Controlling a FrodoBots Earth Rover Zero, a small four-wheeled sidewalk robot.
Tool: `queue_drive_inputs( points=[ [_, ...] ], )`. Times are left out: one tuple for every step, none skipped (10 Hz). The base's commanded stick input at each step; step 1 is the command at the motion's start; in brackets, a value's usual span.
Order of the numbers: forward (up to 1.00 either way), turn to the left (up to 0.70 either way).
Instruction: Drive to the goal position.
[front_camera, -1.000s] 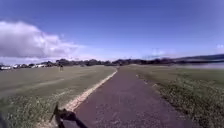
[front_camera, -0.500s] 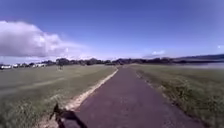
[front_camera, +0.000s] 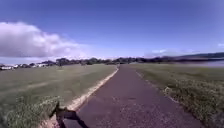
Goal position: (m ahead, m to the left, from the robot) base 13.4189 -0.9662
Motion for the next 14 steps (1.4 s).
queue_drive_inputs(
  points=[
    [0.7,-0.01],
    [0.7,-0.01],
    [0.7,-0.02],
    [0.7,-0.14],
    [0.7,-0.14],
    [0.7,-0.14],
    [0.7,-0.14],
    [0.7,-0.14],
    [0.7,-0.14],
    [0.7,-0.14],
    [0.7,-0.14],
    [0.7,-0.14],
    [0.7,-0.14],
    [0.7,-0.14]
  ],
)
